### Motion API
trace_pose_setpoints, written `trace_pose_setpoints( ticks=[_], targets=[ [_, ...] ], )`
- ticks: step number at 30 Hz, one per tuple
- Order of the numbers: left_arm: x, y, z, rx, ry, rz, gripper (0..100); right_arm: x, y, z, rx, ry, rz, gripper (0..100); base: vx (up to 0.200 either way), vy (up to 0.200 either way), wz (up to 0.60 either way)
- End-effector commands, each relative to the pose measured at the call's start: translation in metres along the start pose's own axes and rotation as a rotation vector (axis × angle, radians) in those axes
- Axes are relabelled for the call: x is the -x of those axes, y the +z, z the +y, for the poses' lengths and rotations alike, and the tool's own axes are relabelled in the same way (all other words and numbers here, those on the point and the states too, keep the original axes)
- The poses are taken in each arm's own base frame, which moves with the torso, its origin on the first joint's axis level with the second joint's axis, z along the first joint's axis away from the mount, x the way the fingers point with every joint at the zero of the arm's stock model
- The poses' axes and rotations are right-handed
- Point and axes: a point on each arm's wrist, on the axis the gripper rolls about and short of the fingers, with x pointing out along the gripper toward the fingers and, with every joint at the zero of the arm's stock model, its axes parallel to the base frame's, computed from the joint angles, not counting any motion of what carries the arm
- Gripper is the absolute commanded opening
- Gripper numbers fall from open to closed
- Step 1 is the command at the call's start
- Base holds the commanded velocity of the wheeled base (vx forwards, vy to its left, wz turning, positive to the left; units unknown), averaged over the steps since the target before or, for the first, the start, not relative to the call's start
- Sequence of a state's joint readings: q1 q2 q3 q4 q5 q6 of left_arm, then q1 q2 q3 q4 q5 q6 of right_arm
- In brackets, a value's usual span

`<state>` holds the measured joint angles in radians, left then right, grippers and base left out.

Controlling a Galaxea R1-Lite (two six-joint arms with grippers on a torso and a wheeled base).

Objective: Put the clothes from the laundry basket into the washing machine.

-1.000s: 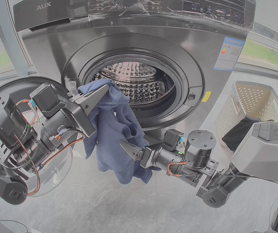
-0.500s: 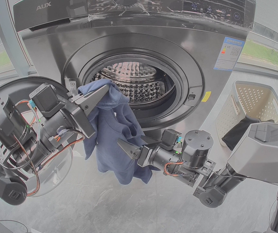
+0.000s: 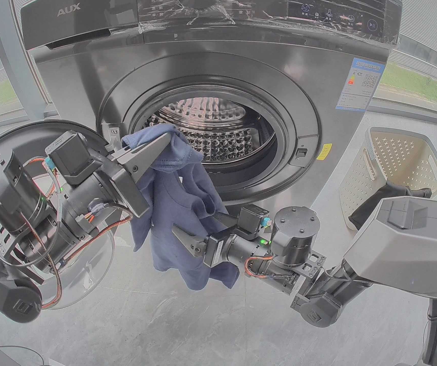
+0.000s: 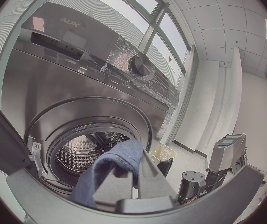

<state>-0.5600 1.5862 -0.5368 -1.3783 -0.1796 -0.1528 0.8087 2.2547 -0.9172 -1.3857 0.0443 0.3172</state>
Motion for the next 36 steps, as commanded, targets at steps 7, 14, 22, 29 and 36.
trace_pose_setpoints(
  ticks=[7,14,22,29,36],
  targets=[
    [0.001,0.001,-0.001,0.002,-0.005,-0.002,0,-0.015,-0.003,-0.011,0.016,-0.031,0.025,100,0.000,0.000,0.00],
    [0.001,0.000,-0.002,0.001,-0.009,0.000,0,-0.038,0.003,-0.030,0.071,-0.056,-0.012,100,0.000,0.000,0.00],
    [0.002,0.000,-0.002,0.001,-0.012,-0.002,0,-0.047,0.011,-0.019,0.077,0.016,-0.033,100,0.000,0.000,0.00],
    [0.001,-0.003,0.000,0.002,-0.002,0.007,0,-0.041,0.015,-0.013,0.130,0.100,-0.048,100,0.000,0.000,0.00],
    [-0.002,-0.002,0.002,-0.001,0.006,0.000,0,-0.015,0.012,0.005,0.123,0.160,0.002,100,0.000,0.000,0.00]
  ],
)
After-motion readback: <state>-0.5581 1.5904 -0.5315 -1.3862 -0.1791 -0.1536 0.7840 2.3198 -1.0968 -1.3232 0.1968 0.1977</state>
